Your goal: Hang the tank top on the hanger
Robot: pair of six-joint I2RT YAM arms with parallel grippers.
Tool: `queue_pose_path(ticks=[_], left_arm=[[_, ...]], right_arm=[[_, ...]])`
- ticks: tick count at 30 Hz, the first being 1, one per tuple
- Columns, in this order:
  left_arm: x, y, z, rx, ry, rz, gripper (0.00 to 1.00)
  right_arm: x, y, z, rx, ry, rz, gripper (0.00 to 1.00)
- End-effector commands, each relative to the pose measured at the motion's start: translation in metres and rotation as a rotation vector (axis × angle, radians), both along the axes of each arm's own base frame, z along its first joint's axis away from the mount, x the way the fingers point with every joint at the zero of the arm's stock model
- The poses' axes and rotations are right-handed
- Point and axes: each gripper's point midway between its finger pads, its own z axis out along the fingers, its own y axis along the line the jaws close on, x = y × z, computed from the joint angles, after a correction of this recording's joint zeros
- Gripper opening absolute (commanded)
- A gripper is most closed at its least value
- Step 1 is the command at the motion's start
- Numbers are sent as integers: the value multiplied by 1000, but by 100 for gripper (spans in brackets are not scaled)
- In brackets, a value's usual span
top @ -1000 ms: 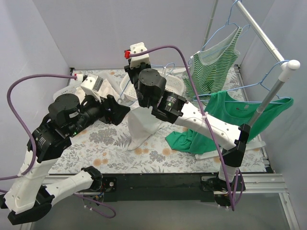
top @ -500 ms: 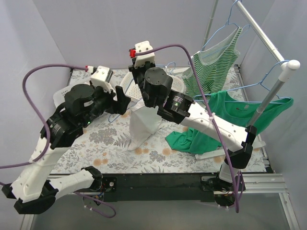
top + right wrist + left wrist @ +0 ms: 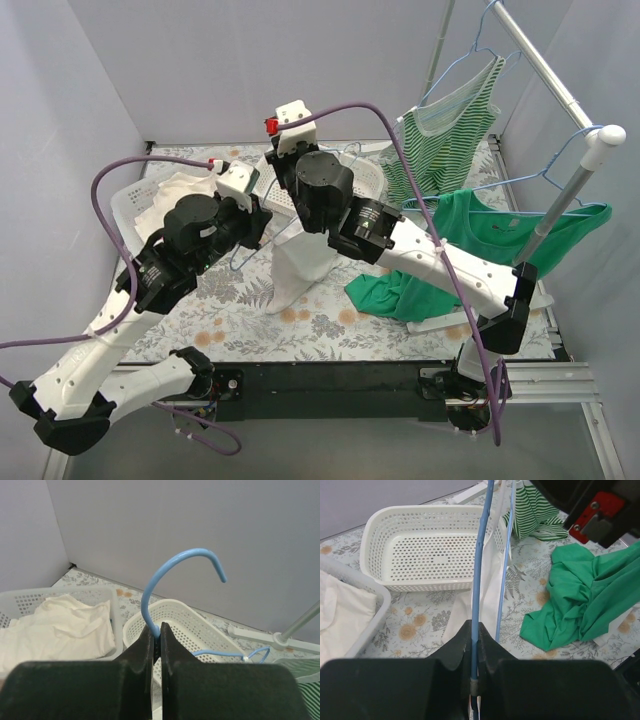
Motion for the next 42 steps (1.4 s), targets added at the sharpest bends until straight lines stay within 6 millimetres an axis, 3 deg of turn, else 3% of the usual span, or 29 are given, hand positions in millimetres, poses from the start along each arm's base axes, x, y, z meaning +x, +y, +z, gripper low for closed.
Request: queue_pose_path(ticks=[1,4,7,14,21,26,27,29,30,31,32,33,34,37,42], left_arm=[[-2,13,24,-100,-117,40,0],[-3,10,15,-99,-107,21,0],[-4,9,10,-107,-100,20,0],[-7,15,9,-156,-124,48,0],[-13,28,24,-168,-159,78,0],[-27,25,52,-137,-206,-12,0],[-32,26,60,-130,-206,-29,0],[-36,18,65,-104,-200,-87,0],[-39,17,61,-67,-189,-115,0],[-42,16,70,-64,-203,-138,0],[-41,11,68,-47,-191,-156,0],[-46,5,65,-21,-176,-215,0],[-49,2,72,-19,-184,-240,0],[-47,-8,80,-4,-192,-289,0],[-25,-33,94,19,-216,-329,0]], right_arm=[[-11,-25,27,84,-13,-2,1],[-17,-25,20,78,5,44,3],[-27,-25,11,84,32,101,16],[-63,-26,2,86,102,310,61],[-115,-26,-19,64,188,584,82],[-165,-24,-55,7,283,836,83],[-172,-23,-77,-24,322,871,83],[-188,-23,-95,-44,356,943,83],[-195,-22,-123,-82,403,964,83],[-205,-20,-134,-99,427,1010,82],[-210,-20,-144,-125,435,1034,82],[-221,-19,-167,-165,470,1063,82],[-226,-18,-176,-182,481,1080,82],[-245,-13,-213,-251,519,1119,82],[-259,1,-253,-268,555,1140,82]])
